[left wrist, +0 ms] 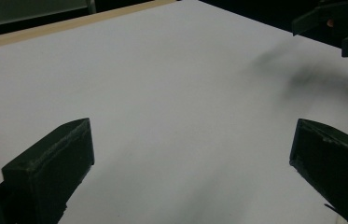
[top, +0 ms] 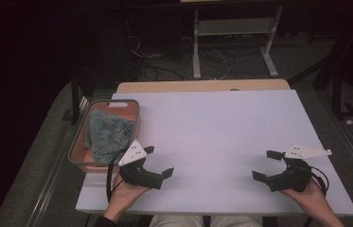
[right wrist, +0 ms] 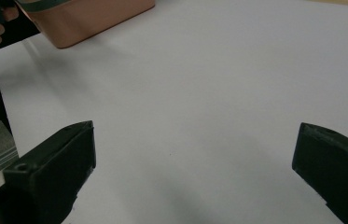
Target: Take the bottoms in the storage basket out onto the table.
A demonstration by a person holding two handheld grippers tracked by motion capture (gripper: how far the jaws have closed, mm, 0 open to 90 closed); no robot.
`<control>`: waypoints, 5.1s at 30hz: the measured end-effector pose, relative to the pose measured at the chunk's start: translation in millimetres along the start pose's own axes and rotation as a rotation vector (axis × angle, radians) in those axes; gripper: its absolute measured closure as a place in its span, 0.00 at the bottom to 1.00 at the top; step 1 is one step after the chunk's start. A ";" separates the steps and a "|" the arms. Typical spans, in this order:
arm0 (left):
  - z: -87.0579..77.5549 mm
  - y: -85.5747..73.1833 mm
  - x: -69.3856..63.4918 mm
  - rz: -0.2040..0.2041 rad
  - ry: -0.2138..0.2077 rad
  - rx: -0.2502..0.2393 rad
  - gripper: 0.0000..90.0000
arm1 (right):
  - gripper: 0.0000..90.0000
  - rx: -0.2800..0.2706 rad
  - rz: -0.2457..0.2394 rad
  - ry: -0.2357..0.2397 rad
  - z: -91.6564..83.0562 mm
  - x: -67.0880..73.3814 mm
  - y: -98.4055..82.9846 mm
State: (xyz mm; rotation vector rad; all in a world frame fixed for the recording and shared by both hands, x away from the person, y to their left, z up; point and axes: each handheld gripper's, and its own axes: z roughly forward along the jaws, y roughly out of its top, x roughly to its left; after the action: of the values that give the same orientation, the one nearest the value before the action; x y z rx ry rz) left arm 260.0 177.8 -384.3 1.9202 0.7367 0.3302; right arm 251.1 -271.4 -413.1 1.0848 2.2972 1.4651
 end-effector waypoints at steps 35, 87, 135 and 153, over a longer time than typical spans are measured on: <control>-41.5 36.1 29.9 -0.018 0.044 0.036 0.00 | 0.00 -0.014 0.008 -0.009 0.2 -1.6 0.5; -101.5 46.9 101.5 -0.137 0.218 -0.007 0.00 | 0.00 -0.015 0.002 -0.013 0.2 -0.3 0.4; -108.7 34.2 169.6 -0.341 0.396 -0.119 0.00 | 0.00 -0.004 -0.006 -0.010 4.5 2.4 0.8; -92.3 15.5 190.0 -0.422 0.417 -0.051 0.00 | 0.00 0.002 -0.011 -0.012 5.4 2.4 0.7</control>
State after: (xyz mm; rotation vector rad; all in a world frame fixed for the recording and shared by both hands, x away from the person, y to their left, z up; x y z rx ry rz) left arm 364.4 358.0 -345.9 1.6102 1.3673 0.4829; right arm 252.6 -265.8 -414.6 1.0770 2.2934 1.4480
